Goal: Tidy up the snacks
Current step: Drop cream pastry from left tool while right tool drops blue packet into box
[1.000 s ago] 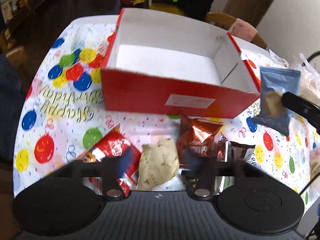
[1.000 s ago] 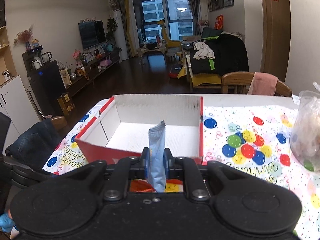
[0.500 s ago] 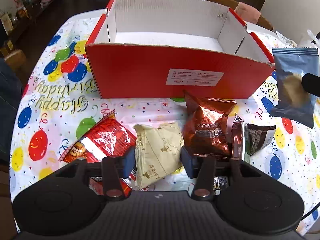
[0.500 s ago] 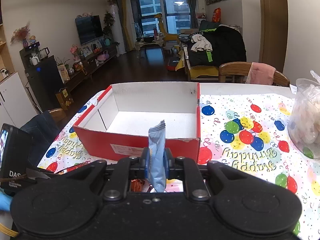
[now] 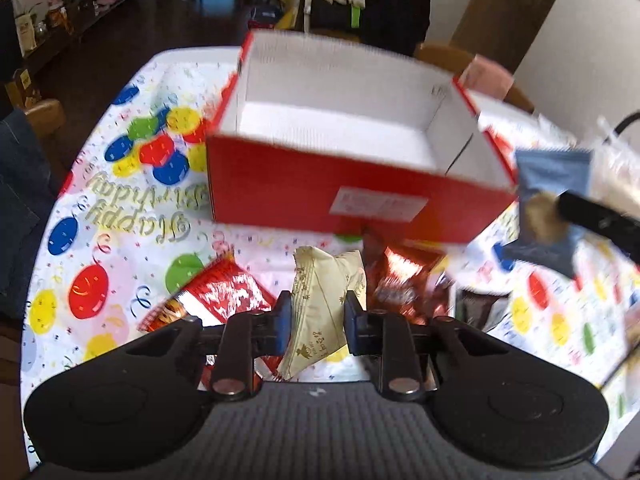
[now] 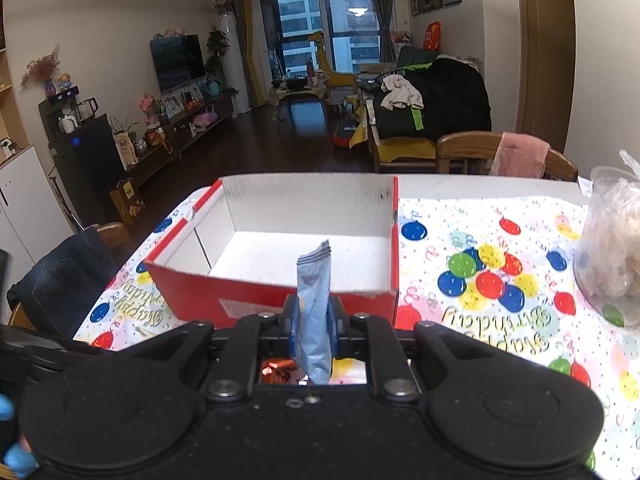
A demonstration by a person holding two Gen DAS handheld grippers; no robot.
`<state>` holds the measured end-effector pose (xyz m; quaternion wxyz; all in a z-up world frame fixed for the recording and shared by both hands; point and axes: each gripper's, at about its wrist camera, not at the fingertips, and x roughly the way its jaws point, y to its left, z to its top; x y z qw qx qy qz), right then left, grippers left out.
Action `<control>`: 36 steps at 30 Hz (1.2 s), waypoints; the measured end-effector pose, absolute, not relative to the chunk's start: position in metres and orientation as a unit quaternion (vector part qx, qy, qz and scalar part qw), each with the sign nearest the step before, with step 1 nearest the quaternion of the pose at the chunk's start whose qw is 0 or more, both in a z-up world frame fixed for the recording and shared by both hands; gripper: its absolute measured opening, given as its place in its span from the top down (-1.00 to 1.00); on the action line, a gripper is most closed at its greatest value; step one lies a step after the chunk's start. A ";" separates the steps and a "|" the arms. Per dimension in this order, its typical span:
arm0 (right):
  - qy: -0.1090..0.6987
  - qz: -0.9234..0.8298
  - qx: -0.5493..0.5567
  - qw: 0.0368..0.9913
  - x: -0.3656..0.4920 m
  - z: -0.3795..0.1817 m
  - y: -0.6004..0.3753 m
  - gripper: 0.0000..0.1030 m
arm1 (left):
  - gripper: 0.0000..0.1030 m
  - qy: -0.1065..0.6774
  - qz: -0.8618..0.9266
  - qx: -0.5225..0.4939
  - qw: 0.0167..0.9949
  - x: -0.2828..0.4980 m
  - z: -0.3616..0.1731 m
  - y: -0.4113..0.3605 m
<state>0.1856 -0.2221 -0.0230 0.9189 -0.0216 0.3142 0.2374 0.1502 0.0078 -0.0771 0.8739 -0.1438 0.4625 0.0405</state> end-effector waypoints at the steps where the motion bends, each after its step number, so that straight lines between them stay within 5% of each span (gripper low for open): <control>1: 0.313 0.238 -0.021 0.919 0.187 -0.021 -0.221 0.75 | 0.51 0.454 0.038 -0.146 0.878 0.148 -0.068 0.009; 12: 0.306 0.235 -0.017 0.922 0.242 -0.004 -0.206 0.75 | 0.51 0.379 0.032 -0.114 0.918 0.194 0.005 0.011; 36: 0.451 0.246 -0.083 0.854 0.339 -0.077 -0.144 0.75 | 0.51 0.485 0.070 -0.055 0.870 0.309 -0.066 0.016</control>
